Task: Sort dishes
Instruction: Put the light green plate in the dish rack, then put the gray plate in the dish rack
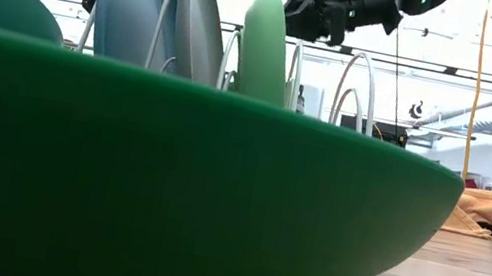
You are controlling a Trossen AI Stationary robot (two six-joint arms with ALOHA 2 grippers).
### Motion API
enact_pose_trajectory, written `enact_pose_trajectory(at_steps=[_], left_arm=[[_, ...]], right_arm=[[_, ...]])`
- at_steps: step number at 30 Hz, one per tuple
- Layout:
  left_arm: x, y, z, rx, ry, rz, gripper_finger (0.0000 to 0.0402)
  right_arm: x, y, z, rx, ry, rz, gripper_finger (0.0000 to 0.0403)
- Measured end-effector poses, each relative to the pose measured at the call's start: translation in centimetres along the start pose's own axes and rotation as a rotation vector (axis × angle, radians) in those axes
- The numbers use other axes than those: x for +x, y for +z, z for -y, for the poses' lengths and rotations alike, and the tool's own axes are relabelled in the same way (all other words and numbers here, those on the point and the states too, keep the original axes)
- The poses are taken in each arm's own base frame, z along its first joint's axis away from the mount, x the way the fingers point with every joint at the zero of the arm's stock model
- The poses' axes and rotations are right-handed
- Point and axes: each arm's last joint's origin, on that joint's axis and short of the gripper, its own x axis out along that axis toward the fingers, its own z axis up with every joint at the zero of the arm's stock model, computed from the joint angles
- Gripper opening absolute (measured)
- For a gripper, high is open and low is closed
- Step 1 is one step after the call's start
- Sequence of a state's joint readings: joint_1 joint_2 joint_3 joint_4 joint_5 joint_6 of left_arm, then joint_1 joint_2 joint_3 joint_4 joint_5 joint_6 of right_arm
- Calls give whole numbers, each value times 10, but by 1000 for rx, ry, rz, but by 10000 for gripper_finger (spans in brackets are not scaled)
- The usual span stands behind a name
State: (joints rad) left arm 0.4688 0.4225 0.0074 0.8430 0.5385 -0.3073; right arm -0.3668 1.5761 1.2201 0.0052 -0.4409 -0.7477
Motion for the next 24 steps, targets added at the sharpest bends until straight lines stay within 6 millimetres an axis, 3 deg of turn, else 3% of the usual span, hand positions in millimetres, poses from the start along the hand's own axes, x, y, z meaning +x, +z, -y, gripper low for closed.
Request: enact_pose_trajectory(at_steps=[5, 10, 24], left_arm=[[0, 0, 0, 0, 0, 0, 154], [0, 0, 0, 1, -1, 3, 154], [0, 0, 0, -1, -8, 0, 154]], right_arm=[[-13, 26, -4, -62, -70, 28, 205], [-18, 37, -14, 0, -47, 5, 206], [-3, 63, -65, 102, 85, -63, 206]])
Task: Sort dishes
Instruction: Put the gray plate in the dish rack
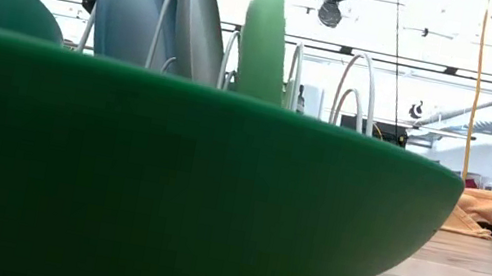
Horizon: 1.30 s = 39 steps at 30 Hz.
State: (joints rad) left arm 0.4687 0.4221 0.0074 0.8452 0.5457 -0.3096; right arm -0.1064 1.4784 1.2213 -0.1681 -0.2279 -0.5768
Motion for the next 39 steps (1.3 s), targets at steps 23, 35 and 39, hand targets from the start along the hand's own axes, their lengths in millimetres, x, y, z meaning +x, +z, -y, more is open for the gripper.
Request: enact_pose_trajectory(at_steps=[23, 35, 39], left_arm=[[0, 0, 0, -1, 1, -1, 154], [0, 0, -1, 0, 33, 12, 154], [0, 0, -1, -4, 36, 11, 154]], right_arm=[[0, 81, -19, 562, -243, 119, 202], [64, 82, -51, 871, -352, 60, 201], [80, 89, -52, 890, -404, -44, 201]])
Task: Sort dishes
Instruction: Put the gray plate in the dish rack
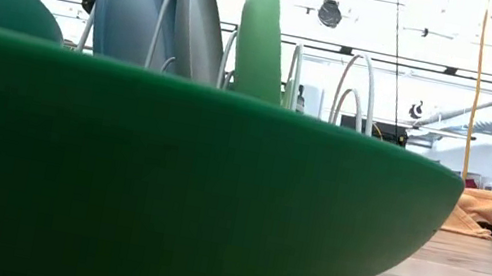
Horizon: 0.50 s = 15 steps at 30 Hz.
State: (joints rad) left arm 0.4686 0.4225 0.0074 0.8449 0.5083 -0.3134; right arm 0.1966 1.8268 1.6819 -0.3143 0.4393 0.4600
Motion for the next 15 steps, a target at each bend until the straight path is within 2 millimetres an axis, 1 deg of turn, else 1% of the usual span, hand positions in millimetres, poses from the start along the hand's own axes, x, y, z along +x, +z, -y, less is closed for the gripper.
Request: enact_pose_trajectory(at_steps=[3, 6, 10, 13, 15], left_arm=[[0, 0, 0, -22, 0, 0, 154], [0, 0, 0, -22, 0, -1, 154], [0, 0, 0, -20, -1, 2, 154], [0, 0, 0, -19, -2, 4, 154], [0, 0, 0, -19, -2, 4, 154]], right_arm=[[4, 5, -6, 16, -109, -45, 201], [10, 12, -15, 51, -138, -56, 201], [21, 11, -24, 88, -160, -90, 200], [24, 11, -24, 147, -209, -120, 194], [27, 7, -24, 168, -246, -133, 186]])
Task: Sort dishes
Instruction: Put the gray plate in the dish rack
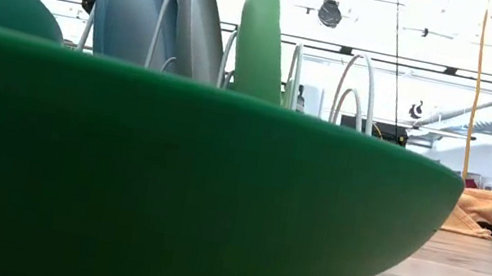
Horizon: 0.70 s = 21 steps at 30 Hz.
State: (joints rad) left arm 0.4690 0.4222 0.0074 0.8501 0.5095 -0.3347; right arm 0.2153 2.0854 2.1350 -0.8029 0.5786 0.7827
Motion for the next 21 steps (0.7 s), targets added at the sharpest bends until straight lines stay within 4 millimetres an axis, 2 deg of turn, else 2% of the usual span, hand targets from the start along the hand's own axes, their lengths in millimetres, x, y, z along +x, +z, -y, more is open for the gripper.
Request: enact_pose_trajectory(at_steps=[13, 21], left_arm=[[0, 0, 0, 8, -5, -1, 154], [0, 0, 0, 8, -5, -1, 154]], right_arm=[[4, -3, -3, 59, -10, -8, 122], [6, -5, -2, 9, -17, -22, 42]])
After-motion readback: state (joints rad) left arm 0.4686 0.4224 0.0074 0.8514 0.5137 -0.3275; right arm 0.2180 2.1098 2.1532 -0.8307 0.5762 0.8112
